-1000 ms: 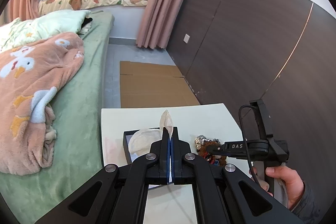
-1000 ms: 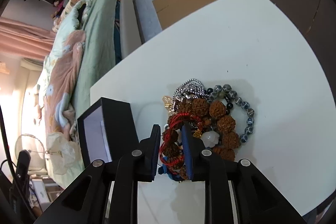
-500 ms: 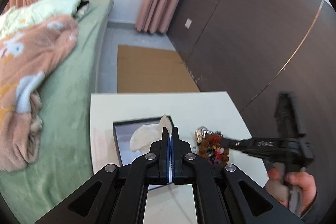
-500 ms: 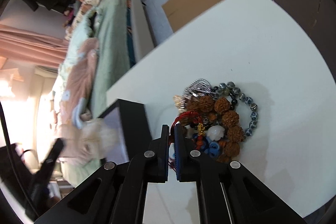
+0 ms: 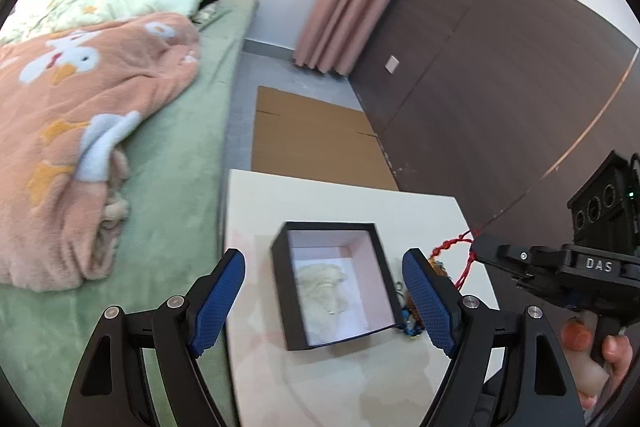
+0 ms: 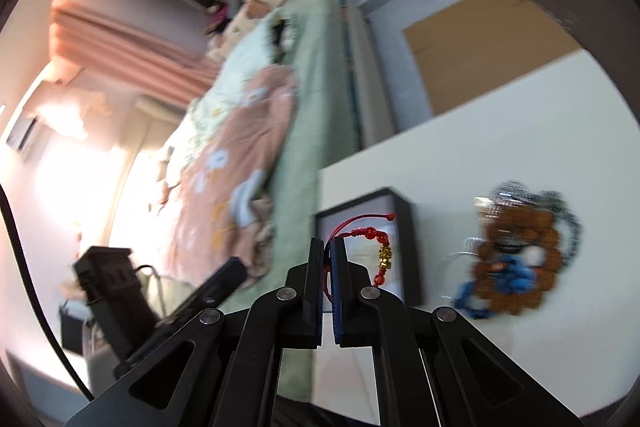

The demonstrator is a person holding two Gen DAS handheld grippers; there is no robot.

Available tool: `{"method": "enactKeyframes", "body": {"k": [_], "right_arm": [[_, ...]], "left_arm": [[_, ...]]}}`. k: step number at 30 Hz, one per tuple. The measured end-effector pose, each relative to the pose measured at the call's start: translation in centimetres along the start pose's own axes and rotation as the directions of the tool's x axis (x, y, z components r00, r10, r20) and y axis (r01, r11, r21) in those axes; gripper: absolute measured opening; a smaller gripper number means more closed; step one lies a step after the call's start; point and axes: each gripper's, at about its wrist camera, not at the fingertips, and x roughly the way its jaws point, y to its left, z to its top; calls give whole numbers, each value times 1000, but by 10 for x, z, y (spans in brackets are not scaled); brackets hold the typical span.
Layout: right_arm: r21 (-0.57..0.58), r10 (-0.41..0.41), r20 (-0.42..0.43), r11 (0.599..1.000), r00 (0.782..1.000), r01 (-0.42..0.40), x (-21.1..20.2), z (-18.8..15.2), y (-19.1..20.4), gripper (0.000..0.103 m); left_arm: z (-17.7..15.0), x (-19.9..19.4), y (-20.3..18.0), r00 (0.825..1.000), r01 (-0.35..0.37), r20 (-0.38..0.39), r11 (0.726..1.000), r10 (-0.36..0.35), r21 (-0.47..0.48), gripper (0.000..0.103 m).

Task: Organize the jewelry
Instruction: 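Carry the red string bracelet into the box and open the right tool, then grasp the brown bead bracelet from the pile with the left tool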

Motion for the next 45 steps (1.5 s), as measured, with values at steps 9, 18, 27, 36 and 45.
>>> {"method": "enactKeyframes", "body": {"k": [9, 18, 27, 36, 45], "right_arm": [[-10, -59, 14, 998, 998, 59, 6, -8, -6, 78], [60, -168, 79, 985, 983, 164, -49, -22, -57, 78], [134, -258, 153, 962, 954, 238, -93, -33, -100, 78], [186, -353, 169, 928, 920, 322, -118, -48, -136, 78], [213, -321, 177, 935, 931, 282, -132, -56, -165, 78]], "left_arm": [[-1, -8, 4, 1000, -8, 7, 1000, 8, -6, 81], [-9, 11, -37, 997, 74, -31, 996, -72, 58, 81], [-20, 35, -90, 988, 138, -84, 978, -126, 154, 81], [-27, 79, -132, 977, 117, -204, 963, -67, 242, 61], [-31, 129, -145, 944, 61, -330, 965, 28, 256, 42]]}}
